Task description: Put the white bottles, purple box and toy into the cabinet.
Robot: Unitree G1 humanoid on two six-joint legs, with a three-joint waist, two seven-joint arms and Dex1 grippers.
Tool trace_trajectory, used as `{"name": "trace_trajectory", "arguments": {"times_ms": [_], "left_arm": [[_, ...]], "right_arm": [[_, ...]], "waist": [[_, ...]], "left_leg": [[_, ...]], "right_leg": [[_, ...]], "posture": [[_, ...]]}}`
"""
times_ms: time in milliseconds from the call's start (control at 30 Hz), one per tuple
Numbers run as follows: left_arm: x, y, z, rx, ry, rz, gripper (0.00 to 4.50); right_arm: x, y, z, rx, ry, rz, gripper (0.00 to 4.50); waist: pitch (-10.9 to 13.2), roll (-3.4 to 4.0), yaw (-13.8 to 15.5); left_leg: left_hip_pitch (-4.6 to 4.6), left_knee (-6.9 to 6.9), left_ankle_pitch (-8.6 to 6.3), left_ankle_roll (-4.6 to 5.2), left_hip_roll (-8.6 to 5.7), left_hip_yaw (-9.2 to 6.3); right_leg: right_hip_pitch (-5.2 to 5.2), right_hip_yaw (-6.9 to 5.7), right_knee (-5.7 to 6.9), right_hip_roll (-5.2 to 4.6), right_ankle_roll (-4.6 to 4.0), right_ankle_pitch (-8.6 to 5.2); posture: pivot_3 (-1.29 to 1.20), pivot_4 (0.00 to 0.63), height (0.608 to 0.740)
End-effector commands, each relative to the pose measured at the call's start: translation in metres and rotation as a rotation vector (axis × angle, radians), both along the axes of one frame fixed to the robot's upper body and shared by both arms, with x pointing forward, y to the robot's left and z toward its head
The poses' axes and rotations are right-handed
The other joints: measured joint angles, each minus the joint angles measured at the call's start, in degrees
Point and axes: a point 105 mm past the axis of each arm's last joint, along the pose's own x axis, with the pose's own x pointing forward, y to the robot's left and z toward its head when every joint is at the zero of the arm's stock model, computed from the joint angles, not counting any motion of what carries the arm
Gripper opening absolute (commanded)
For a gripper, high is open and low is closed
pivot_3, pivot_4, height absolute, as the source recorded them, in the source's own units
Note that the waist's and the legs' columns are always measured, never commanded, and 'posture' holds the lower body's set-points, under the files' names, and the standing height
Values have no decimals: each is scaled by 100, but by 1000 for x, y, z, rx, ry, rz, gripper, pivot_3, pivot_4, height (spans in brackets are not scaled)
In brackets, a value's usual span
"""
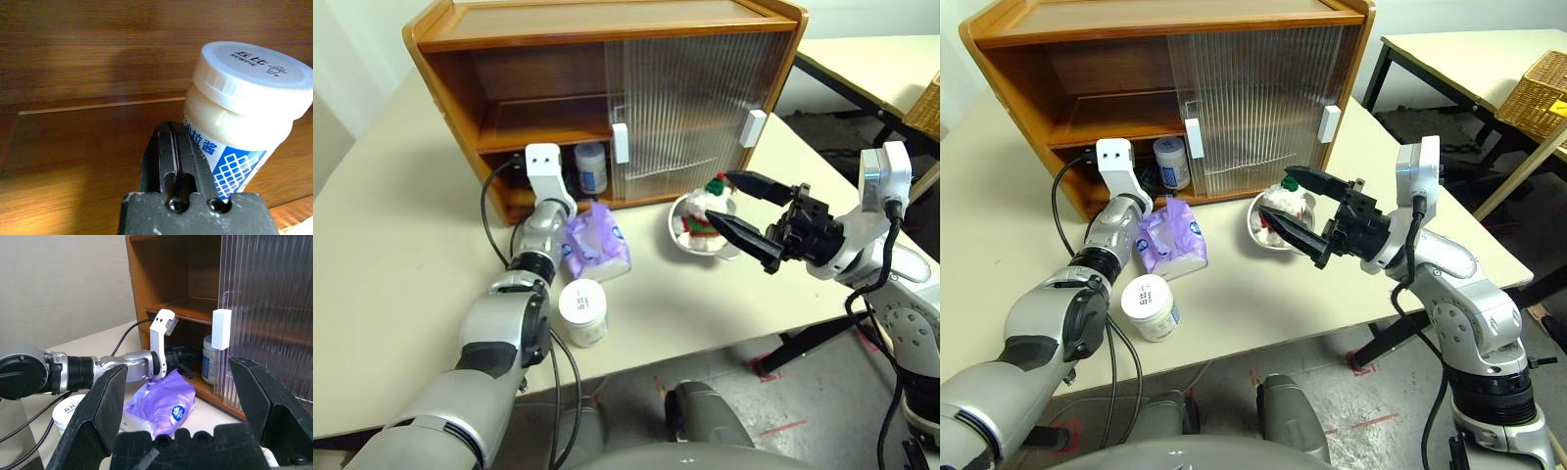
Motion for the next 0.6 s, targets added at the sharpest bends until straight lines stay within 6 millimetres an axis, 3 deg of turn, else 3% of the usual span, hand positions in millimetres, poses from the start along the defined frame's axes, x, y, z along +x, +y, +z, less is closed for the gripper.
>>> {"name": "trace_trajectory", "arguments": {"times_ms": [33, 600], "left_arm": [[0, -9, -4, 13, 26, -34, 45], [-4, 31, 18, -22, -106, 56, 45]], "right_arm": [[-2, -2, 4, -2, -16, -9, 4500], [3, -1, 3, 3, -14, 8, 4500]], "waist": [[0, 0, -43], [1, -2, -196]], "left_leg": [[0, 0, 0, 0, 0, -1], [1, 0, 0, -1, 7, -37]], "right_leg": [[0, 0, 0, 0, 0, 0], [0, 0, 4, -3, 9, 5]], "posture": [[-188, 0, 740], [-132, 0, 740]]}}
